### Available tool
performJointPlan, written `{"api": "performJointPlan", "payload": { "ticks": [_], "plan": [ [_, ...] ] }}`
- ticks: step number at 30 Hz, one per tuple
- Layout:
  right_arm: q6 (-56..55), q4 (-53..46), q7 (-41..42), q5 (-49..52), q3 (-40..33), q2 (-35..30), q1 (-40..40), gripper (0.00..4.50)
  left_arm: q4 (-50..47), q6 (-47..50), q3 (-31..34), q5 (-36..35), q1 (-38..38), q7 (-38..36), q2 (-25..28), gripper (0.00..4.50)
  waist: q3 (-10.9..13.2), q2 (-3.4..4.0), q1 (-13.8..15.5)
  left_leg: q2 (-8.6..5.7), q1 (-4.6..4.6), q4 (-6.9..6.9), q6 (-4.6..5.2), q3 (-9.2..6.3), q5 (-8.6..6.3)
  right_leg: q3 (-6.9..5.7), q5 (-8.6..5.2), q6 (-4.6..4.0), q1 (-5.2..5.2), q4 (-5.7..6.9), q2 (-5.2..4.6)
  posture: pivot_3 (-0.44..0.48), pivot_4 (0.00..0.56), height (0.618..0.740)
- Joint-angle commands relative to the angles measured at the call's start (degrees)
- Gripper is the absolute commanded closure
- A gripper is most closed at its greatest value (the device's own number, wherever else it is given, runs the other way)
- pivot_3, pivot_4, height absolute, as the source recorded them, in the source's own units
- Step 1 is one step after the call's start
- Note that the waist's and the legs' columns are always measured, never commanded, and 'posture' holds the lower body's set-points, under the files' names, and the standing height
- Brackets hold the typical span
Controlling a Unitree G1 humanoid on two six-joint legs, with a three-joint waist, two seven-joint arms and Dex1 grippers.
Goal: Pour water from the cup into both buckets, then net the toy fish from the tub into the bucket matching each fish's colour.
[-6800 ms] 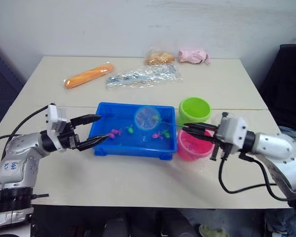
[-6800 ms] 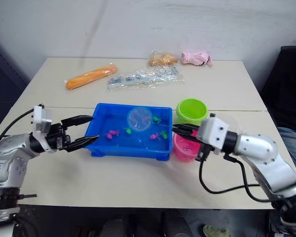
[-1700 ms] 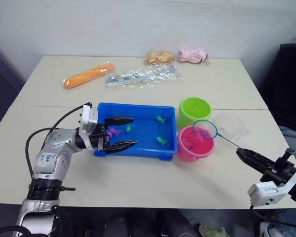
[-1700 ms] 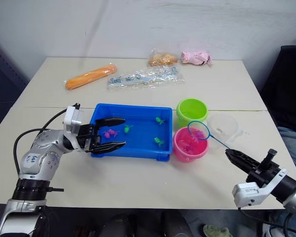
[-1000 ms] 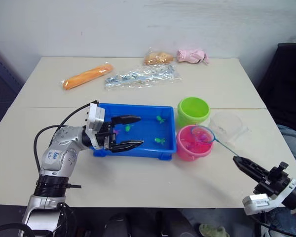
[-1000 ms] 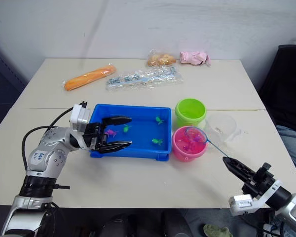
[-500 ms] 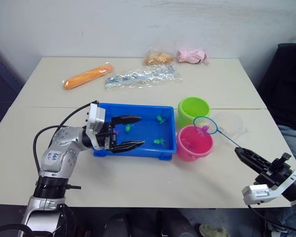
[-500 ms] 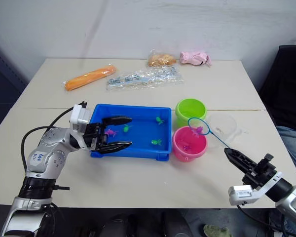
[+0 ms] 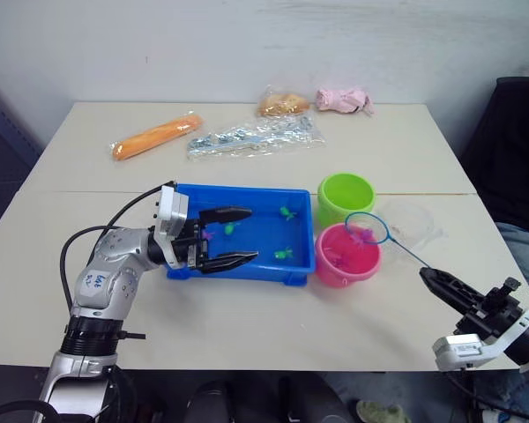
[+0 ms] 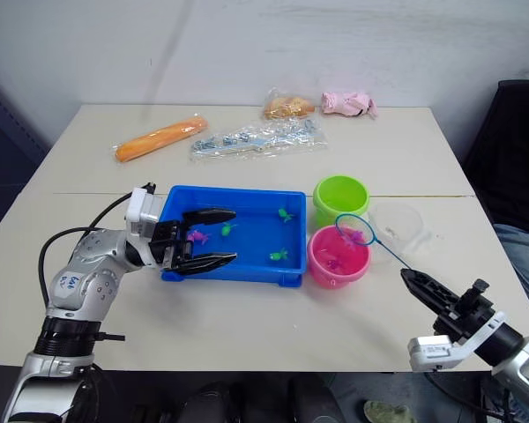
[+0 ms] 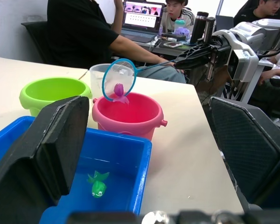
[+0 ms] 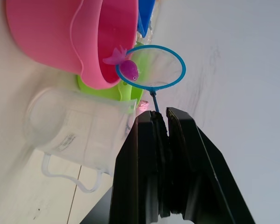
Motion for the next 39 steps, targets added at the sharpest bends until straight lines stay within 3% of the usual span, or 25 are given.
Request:
{"api": "performJointPlan", "payload": {
  "ticks": [1, 6, 9, 12, 15, 30, 34, 39],
  "plan": [
    [-0.43, -2.12, -0.78, 0.33, -0.47, -0.82, 0.35, 4.5, -0.31, -1.36, 0.76, 0.35, -1.08, -0.11, -0.32, 0.06, 0.0, 0.0, 0.0, 0.0, 0.0, 0.0, 0.0, 0.0, 0.0, 0.0, 0.0, 0.0, 0.0, 0.0, 0.0, 0.0, 0.15, 0.74],
    [-3.87, -0.29, -3.01, -1.64, -2.5, -6.27, -2.56, 4.5, -0.18, -0.91, 0.71, 0.2, -1.3, 1.69, -1.47, 0.06, 0.0, 0.0, -0.13, -0.01, 0.03, 0.01, 0.0, 0.07, 0.0, 0.07, 0.0, 0.0, 0.0, 0.02, 0.0, 0.0, 0.15, 0.74],
    [-6.26, 0.34, -3.89, -2.33, -0.06, -8.19, -3.29, 4.5, 0.86, -0.63, 0.09, 0.3, -2.63, 1.21, -2.05, 0.06, 0.0, -0.01, -0.02, 0.01, 0.03, 0.02, 0.0, 0.02, 0.0, 0.05, 0.0, 0.0, 0.0, 0.03, 0.04, 0.0, 0.15, 0.74],
    [-5.41, -0.67, -4.2, -4.18, 2.63, -6.22, -2.83, 4.5, 3.68, -2.32, -0.36, 1.56, -5.07, 0.83, -2.89, 0.06, -0.01, -0.02, 0.21, 0.01, 0.01, 0.0, -0.01, -0.01, 0.01, 0.04, 0.0, 0.0, -0.01, 0.01, 0.05, 0.0, 0.15, 0.74],
    [-1.81, -1.85, -4.43, -4.76, 0.77, -3.79, -2.34, 4.5, 4.33, -2.73, -0.24, 1.95, -6.21, 1.14, -3.66, 0.06, -0.01, -0.02, 0.19, -0.02, -0.04, 0.01, 0.0, 0.03, 0.0, 0.07, 0.0, 0.0, -0.01, -0.03, 0.03, 0.0, 0.15, 0.74],
    [3.83, -4.22, -2.35, -1.16, -1.77, -2.32, 1.86, 4.5, 2.3, -2.14, 0.71, 1.83, -4.1, 1.39, -2.93, 0.06, -0.01, -0.01, 0.06, 0.01, 0.07, 0.0, -0.05, 0.07, 0.03, 0.1, 0.0, 0.0, -0.01, 0.09, 0.04, 0.0, 0.15, 0.74],
    [2.89, -7.69, -0.84, -0.27, 0.76, -0.38, 5.53, 4.5, 1.23, -1.74, 0.72, 1.65, -2.84, 1.68, -2.68, 0.06, -0.01, -0.02, 0.11, 0.01, 0.04, 0.0, -0.05, 0.07, 0.03, 0.1, 0.0, 0.0, -0.01, 0.07, 0.04, 0.0, 0.15, 0.74],
    [9.51, -6.9, 0.01, 0.84, -4.87, -0.03, 1.95, 4.5, 0.8, -1.37, 1.11, 1.3, -2.49, 2.11, -2.69, 0.06, -0.01, -0.02, -0.08, 0.0, 0.11, 0.03, -0.03, 0.2, 0.03, 0.17, 0.03, 0.04, 0.0, 0.11, 0.02, 0.0, 0.15, 0.74]
  ]
}}
